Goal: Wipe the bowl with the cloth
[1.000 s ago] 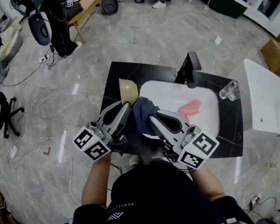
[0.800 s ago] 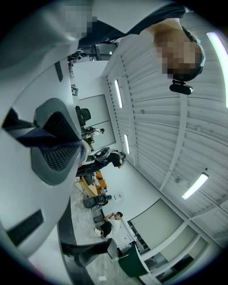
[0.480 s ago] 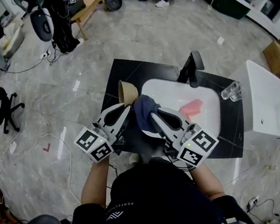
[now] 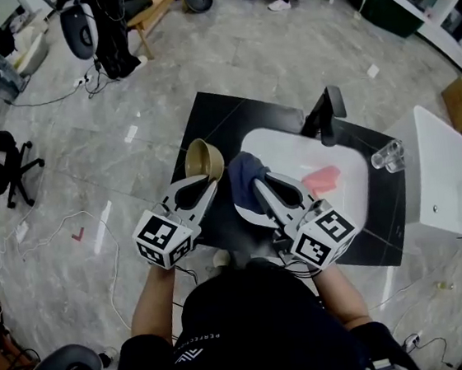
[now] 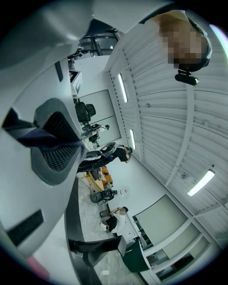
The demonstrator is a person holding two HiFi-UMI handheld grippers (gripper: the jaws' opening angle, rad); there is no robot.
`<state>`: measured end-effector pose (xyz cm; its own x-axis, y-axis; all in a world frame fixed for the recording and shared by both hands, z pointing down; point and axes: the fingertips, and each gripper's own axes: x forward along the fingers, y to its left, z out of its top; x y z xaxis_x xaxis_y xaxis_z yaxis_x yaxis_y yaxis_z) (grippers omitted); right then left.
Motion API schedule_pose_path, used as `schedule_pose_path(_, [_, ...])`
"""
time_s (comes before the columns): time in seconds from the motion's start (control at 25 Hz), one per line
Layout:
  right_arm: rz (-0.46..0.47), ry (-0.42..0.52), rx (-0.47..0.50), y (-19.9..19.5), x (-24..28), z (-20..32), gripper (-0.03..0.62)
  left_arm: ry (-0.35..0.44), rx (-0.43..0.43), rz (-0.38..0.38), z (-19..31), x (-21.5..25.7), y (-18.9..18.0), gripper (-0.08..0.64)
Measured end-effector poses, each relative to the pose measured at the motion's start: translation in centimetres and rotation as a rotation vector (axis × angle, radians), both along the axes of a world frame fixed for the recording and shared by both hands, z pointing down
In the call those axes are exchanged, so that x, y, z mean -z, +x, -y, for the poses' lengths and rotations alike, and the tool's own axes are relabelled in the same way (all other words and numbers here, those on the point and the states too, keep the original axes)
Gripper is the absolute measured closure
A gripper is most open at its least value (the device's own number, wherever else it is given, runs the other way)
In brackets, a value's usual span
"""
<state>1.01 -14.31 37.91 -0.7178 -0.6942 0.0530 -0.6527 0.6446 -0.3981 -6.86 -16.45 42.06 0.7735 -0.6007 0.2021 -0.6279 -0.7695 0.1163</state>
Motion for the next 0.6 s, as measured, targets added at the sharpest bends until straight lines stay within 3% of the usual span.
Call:
schedule_pose_path(0.28, [-0.051, -0.071, -0.035, 0.1, -2.7, 1.2, 0.535, -0.014, -0.020, 0.233, -0.7, -3.5, 0.1, 0.540])
schedule_pose_path(0.52, [-0.075, -0.110, -0.030, -0.2, -4.1, 1.5, 0.535, 0.001, -0.065, 0.606, -1.6, -8.7, -0.9, 0.540])
schedule_pose_path(0.6, [-0.078, -0.119, -0.019, -0.3, -4.6, 1.4, 0.535, -0.011, -0.099, 0.679, -2.1, -10.1, -0.8, 0.540])
